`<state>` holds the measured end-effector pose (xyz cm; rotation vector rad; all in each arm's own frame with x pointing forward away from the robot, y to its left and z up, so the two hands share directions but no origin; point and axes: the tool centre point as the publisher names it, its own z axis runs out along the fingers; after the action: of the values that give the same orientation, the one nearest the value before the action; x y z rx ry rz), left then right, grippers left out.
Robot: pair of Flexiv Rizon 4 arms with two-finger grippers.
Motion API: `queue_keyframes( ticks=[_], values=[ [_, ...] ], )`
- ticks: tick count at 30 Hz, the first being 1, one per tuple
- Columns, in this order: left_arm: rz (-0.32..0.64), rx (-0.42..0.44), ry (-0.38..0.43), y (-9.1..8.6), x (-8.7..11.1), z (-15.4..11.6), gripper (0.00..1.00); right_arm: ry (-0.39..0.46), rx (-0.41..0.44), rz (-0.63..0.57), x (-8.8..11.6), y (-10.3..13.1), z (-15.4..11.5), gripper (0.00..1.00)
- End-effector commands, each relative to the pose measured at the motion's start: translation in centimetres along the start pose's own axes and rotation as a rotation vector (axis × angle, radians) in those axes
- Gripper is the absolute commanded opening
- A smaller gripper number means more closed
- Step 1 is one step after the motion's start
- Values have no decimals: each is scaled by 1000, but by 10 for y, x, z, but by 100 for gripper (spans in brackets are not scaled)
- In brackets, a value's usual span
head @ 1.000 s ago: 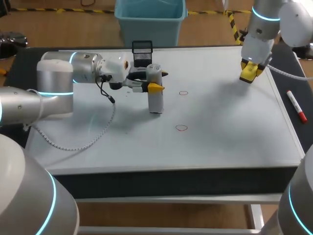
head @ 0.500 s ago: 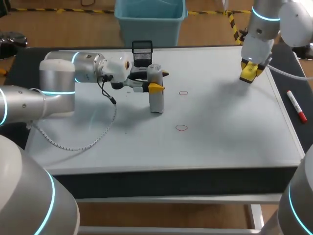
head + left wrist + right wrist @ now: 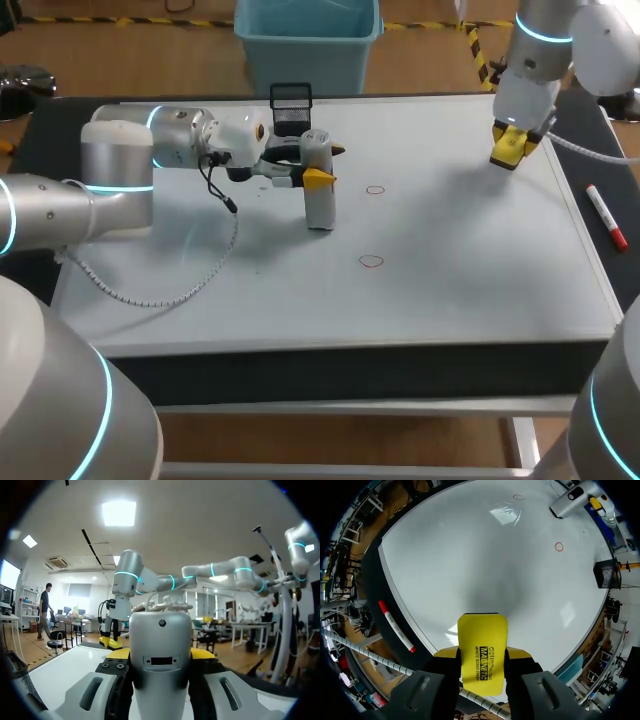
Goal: Pick up the inspection probe, press it on each red-marked spot on the whiteboard one by one, put down the probe, pick up the eraser, and wipe off all the red marks.
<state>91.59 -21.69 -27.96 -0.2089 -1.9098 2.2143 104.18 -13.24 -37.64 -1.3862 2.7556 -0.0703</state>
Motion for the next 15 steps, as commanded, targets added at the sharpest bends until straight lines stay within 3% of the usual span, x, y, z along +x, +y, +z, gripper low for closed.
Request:
queue_keyframes(
  ticks=[1,8,15],
  values=[
    [-1,2,2,2,-1,-1,0,3,1,-2,1,0,-1,0],
    [4,-8,-5,-1,0,0,0,3,1,-2,1,0,-1,0],
    [12,-6,-26,-21,-1,-7,0,3,1,-2,1,0,-1,0]
  ],
)
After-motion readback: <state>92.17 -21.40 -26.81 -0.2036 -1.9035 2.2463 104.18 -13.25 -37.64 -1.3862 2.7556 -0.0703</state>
